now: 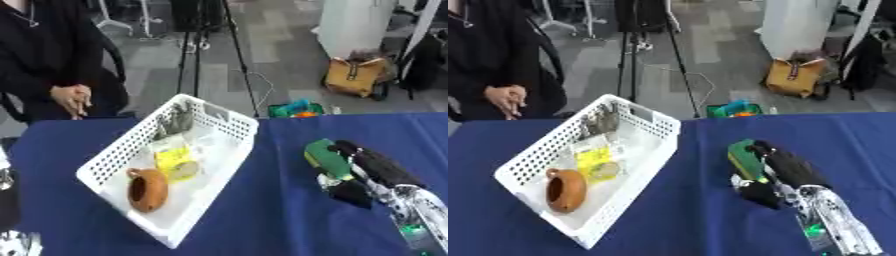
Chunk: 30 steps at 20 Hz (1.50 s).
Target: Pick up objects on the table and place them in the box.
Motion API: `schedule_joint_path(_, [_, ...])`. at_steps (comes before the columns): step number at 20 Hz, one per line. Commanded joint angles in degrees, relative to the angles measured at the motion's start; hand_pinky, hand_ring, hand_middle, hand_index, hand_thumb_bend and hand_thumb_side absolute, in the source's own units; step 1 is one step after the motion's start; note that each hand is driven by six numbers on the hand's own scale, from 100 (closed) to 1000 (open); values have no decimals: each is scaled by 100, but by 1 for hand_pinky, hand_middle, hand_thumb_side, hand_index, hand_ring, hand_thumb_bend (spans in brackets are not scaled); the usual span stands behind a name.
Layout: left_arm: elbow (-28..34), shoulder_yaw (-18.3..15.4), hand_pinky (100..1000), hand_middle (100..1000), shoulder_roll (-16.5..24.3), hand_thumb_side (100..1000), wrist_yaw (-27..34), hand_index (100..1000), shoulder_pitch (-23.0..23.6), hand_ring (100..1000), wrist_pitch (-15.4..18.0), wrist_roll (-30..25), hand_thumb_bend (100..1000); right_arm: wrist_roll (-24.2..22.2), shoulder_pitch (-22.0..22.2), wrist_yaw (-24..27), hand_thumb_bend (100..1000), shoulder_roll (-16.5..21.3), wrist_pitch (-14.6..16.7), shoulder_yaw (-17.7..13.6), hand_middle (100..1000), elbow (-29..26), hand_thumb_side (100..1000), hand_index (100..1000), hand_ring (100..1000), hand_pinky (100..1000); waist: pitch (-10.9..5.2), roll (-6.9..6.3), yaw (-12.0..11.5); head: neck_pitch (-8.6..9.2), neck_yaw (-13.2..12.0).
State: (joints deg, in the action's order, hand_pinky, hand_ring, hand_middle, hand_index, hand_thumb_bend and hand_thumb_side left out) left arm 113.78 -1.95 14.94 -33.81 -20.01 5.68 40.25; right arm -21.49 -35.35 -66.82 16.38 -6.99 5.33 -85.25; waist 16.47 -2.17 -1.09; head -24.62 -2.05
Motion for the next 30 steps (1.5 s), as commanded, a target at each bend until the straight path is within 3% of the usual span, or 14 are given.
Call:
schedule_joint_path(1, [82,13,762,820,25,972,15,763,-80,688,21,-2,100,79,-134,-13,190,166,35,-21,1000,1,888,1000,977,920,-82,-2,-5,46,20])
schedule_joint_path(16, [82,26,761,818,15,966,53,761,-85,686,26,10,100,54,-302,-162,208,554,267,-15,1000,176,893,1000,963,935,4,-33,-40,57,150])
schedule_joint_path(30, [82,52,759,816,-16,955,90,757,-123,684,23,14,100,73,-529,540,182,629,362,38,1000,619,938,1000,959,909,99,-48,-126,125,249])
